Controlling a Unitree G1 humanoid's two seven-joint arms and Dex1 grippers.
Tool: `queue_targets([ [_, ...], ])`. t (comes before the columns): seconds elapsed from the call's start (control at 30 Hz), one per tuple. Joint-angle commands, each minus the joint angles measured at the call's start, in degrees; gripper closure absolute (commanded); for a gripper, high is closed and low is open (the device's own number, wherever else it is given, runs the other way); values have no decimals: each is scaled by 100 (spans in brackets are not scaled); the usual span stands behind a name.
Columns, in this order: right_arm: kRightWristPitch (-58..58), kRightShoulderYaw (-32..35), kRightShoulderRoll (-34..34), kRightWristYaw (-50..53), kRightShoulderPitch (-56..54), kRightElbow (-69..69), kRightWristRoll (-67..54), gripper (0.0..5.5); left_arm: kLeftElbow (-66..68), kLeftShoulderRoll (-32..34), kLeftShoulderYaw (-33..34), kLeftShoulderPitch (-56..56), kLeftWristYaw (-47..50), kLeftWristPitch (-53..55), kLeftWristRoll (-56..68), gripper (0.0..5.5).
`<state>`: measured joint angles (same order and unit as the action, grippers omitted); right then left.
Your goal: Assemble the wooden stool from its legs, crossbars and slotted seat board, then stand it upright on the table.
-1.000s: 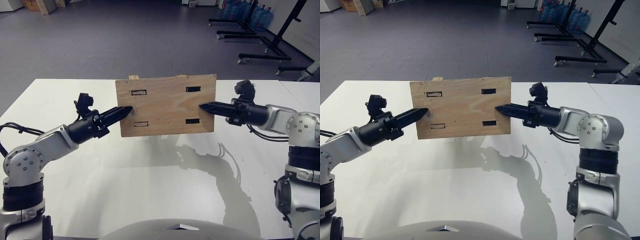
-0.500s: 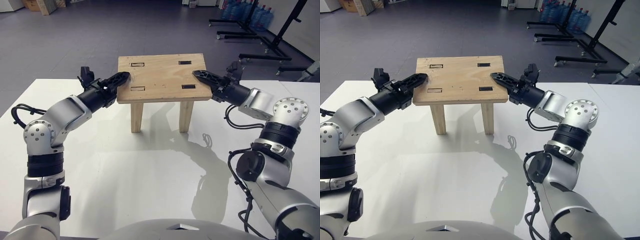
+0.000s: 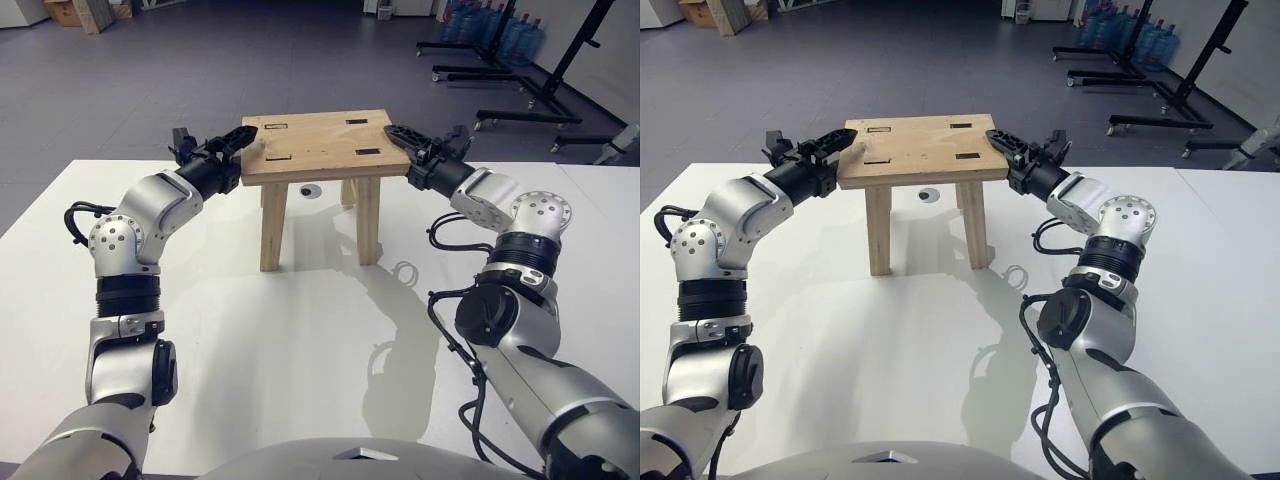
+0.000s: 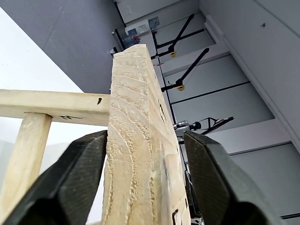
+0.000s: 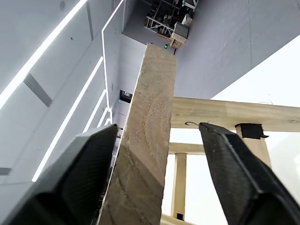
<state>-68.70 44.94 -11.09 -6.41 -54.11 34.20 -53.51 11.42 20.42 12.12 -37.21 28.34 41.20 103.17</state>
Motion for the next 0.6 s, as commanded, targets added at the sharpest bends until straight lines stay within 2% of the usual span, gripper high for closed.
queue_targets([
  [0.03, -61, -12, 538, 254, -625, 266, -440, 154, 412, -661, -246, -98, 110, 271, -287, 206],
  [0.17, 36, 58, 541, 475, -976, 266, -717, 76, 656, -737, -29, -402, 67, 257, -525, 154],
  [0.3, 82, 37, 518, 668, -1019, 253, -904, 17, 855, -699, 206, -485, 60, 327, -791, 154],
  [0.6, 116, -421, 501, 610, -10, 119, -658, 13, 817, -730, 552, -712, 48, 505, -1004, 154],
])
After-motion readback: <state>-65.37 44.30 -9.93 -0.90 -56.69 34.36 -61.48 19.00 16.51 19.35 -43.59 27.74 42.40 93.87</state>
